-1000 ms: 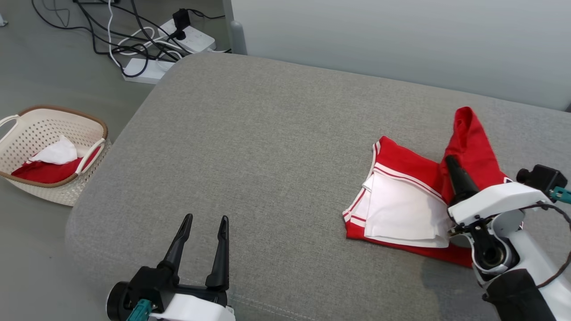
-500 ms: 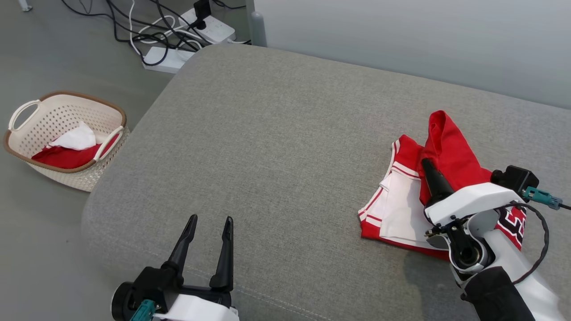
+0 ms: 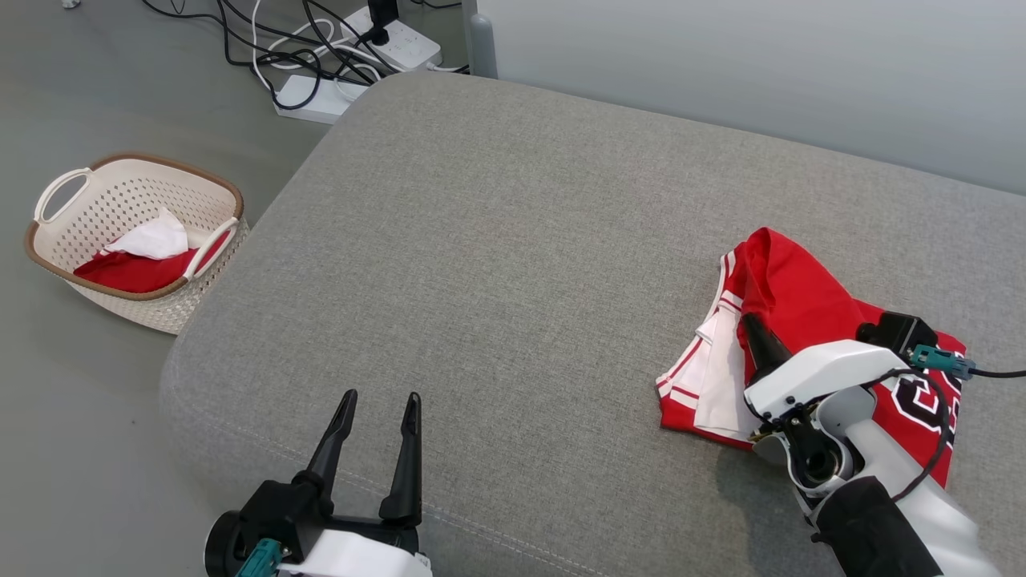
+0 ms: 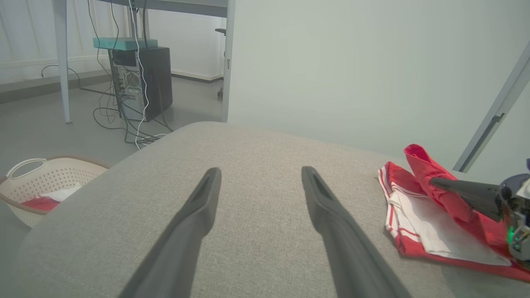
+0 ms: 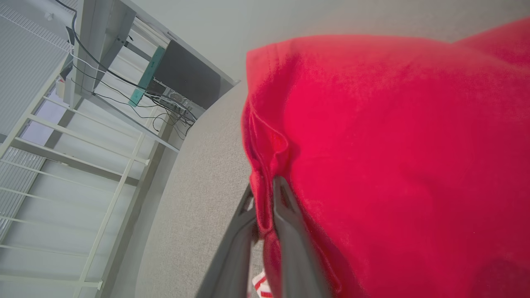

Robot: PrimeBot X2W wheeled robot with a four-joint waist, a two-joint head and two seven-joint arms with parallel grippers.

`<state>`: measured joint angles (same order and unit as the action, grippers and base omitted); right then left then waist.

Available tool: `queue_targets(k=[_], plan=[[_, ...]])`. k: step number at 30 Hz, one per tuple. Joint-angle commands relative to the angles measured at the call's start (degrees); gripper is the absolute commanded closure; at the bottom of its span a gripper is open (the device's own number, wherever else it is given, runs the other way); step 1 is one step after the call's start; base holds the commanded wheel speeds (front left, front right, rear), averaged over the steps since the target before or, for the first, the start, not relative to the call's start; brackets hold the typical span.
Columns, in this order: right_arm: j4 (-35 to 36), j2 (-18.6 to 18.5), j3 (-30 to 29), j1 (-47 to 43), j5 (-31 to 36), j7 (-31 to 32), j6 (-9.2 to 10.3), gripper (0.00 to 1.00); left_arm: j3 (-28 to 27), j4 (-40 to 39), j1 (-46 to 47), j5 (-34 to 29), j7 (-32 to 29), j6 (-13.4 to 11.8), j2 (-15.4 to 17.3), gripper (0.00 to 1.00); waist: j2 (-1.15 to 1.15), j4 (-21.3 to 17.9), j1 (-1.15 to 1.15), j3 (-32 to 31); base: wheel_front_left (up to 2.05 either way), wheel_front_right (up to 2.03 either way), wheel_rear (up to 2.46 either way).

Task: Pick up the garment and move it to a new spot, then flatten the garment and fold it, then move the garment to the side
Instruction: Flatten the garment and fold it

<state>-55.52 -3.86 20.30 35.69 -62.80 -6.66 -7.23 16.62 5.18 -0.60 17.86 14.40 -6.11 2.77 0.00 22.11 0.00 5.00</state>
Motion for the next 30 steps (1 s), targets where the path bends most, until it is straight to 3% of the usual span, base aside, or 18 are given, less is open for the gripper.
queue_targets(k=[1,2,3,11,17,22,27,30], plan=[[0.12,0.84,1.53,1.92,-0.89,-1.03,-0.25,0.77,-1.69,-1.17,2.88,0.55,0.60,-0.25,0.10,0.00,0.00,-0.13,0.00,-0.01,0.00,0.00,0.00],[-0.44,0.89,1.84,2.22,-1.20,-1.24,-0.25,0.58,-1.68,-1.17,2.92,0.58,0.60,-0.26,0.10,0.00,0.00,-0.18,0.00,0.02,0.00,0.00,0.00],[-1.05,0.94,3.01,2.64,-2.25,-1.49,-0.25,0.00,-1.48,-1.02,3.06,0.63,0.60,-0.19,0.10,0.00,0.00,-0.15,0.00,0.04,0.00,0.00,0.00],[3.48,0.97,12.96,1.85,-11.53,-0.34,-0.25,0.00,-1.14,-0.18,3.13,0.63,0.60,0.05,0.10,0.00,0.00,-0.17,0.00,-0.95,0.00,0.00,0.00],[4.89,0.98,19.08,2.76,-10.09,-5.77,-0.25,0.00,-2.21,-0.23,2.40,0.14,0.60,-0.08,0.10,0.00,0.00,-1.82,0.00,-2.45,0.00,0.00,0.00],[3.27,-0.62,21.39,4.66,0.90,-8.23,-0.25,0.00,-3.54,-0.70,1.70,0.01,0.60,-0.07,0.10,0.00,0.00,-4.92,0.00,-3.55,0.00,0.00,0.00],[6.41,-2.15,12.98,3.26,17.52,-8.31,-0.25,0.00,-4.72,-1.34,1.76,-0.62,0.60,0.24,0.10,0.00,0.00,-8.95,0.00,-4.14,0.00,0.00,0.00],[10.30,-1.45,4.71,-1.02,29.75,-8.32,-0.25,0.00,-5.46,-1.72,2.09,-1.13,0.60,0.28,0.10,0.00,0.00,-12.30,0.00,-4.33,0.00,0.00,0.00]])
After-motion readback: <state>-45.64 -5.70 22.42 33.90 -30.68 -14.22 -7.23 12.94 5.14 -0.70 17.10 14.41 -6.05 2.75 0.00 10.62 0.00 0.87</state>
